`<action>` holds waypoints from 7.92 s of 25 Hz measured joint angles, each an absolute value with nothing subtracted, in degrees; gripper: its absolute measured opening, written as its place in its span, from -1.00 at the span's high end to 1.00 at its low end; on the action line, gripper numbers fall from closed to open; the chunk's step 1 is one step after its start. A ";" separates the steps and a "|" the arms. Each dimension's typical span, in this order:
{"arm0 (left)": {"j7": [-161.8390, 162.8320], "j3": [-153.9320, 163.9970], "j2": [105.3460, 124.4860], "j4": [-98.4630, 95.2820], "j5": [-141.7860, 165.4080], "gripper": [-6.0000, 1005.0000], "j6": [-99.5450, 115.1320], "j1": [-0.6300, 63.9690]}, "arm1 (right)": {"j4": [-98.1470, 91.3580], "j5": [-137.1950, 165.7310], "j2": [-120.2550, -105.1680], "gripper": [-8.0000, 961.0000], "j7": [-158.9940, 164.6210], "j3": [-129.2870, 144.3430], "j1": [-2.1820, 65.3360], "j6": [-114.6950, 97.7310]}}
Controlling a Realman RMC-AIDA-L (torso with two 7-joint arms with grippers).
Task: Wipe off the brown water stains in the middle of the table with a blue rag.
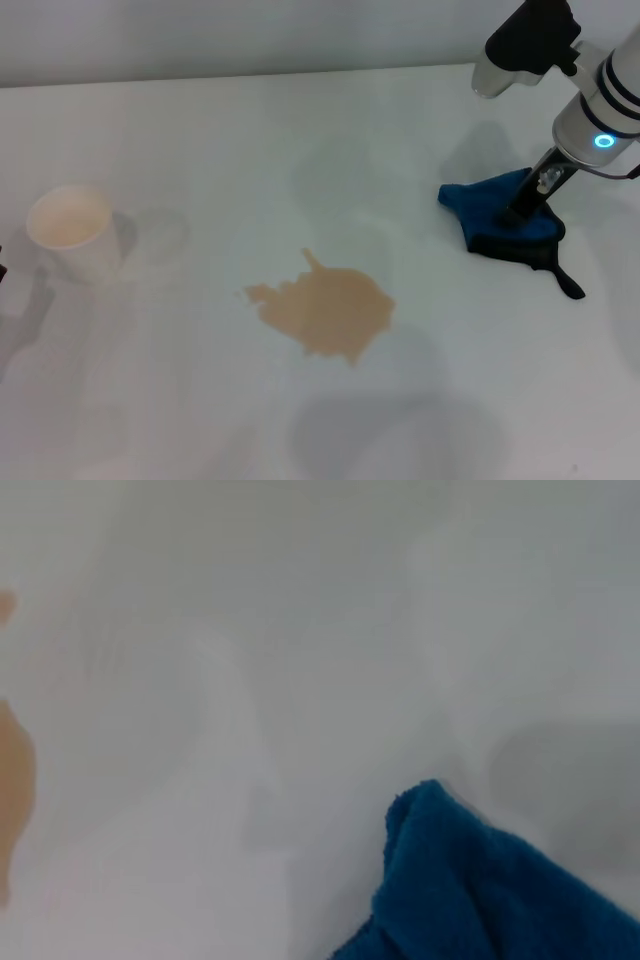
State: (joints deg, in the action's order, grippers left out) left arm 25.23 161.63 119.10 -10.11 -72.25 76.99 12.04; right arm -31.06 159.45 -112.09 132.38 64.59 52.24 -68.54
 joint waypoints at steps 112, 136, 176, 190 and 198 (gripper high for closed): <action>28.34 161.81 118.91 -9.83 -72.68 -0.78 73.64 15.56 | -31.16 108.75 -115.14 0.80 121.99 87.78 43.89 -42.72; 29.10 161.90 119.05 -9.43 -72.59 -0.77 73.38 15.96 | -39.16 114.49 -112.90 0.79 120.58 84.20 42.78 -62.40; 29.09 161.45 118.95 -9.32 -73.09 -0.78 73.55 16.17 | -40.38 130.72 -114.90 0.78 123.35 78.09 42.01 -61.50; 29.09 161.36 119.00 -9.32 -74.19 -0.78 73.80 16.42 | -53.63 115.72 -115.21 -0.06 118.76 71.07 29.30 -59.88; 29.09 161.36 119.00 -9.39 -76.12 -0.78 73.86 16.61 | -39.83 66.38 -115.22 -0.59 90.31 61.06 22.63 -62.45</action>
